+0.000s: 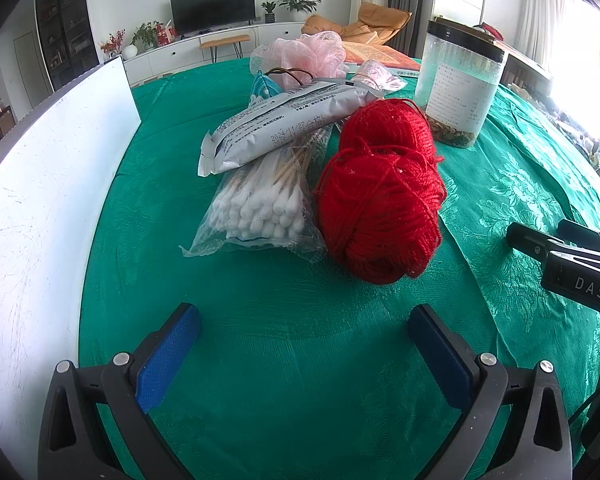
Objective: Organize soft objects
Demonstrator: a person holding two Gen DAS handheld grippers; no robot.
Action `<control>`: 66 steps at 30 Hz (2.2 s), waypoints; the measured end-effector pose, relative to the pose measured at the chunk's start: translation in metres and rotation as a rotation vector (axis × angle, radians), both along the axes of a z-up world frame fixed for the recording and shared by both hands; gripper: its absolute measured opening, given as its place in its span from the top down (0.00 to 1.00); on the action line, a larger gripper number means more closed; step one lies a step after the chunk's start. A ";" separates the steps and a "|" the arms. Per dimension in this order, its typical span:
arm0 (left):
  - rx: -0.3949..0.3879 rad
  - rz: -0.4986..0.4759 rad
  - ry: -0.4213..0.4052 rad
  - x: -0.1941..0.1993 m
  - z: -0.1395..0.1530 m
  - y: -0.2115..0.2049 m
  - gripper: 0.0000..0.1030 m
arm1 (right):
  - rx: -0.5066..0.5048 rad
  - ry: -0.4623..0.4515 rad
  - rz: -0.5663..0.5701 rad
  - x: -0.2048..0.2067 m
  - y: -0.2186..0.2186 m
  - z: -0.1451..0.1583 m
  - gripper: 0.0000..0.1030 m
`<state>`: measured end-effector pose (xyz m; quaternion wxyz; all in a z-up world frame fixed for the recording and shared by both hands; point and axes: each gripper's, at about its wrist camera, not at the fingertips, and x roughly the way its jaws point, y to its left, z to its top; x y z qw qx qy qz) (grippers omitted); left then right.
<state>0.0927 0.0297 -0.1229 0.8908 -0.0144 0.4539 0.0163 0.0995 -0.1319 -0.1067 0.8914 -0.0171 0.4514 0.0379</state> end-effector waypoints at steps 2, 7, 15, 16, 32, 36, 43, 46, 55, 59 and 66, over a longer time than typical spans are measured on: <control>0.000 0.000 0.000 0.000 0.000 0.000 0.00 | 0.000 0.000 0.000 0.000 0.000 0.000 0.09; 0.000 0.000 0.000 0.000 0.000 0.000 0.00 | 0.001 0.001 0.001 0.000 0.000 0.000 0.09; 0.000 0.000 0.000 0.000 0.000 0.000 0.00 | 0.001 0.002 0.001 0.000 0.000 0.000 0.09; 0.000 0.000 0.000 0.000 0.000 0.000 0.00 | 0.001 0.002 0.001 0.000 0.000 0.000 0.09; 0.000 0.001 0.000 0.000 0.000 0.000 0.00 | 0.001 0.002 0.001 0.000 0.000 0.000 0.09; 0.000 0.000 0.000 0.000 0.000 0.000 0.00 | 0.001 0.002 0.001 0.000 -0.001 0.000 0.09; 0.000 0.001 0.000 0.000 0.000 0.000 0.00 | 0.001 0.002 0.001 0.000 -0.001 0.000 0.09; 0.000 0.001 0.000 0.000 0.000 0.000 0.00 | 0.001 0.003 0.001 0.001 -0.001 0.000 0.09; 0.000 0.001 0.000 0.000 0.000 0.000 0.00 | 0.003 0.008 0.012 -0.003 0.003 0.003 0.06; -0.001 0.001 0.000 0.000 0.000 0.000 0.00 | 0.004 0.008 0.012 -0.006 0.005 0.004 0.06; -0.001 0.001 0.000 0.000 0.000 0.000 0.00 | 0.005 0.008 0.013 -0.005 0.004 0.004 0.06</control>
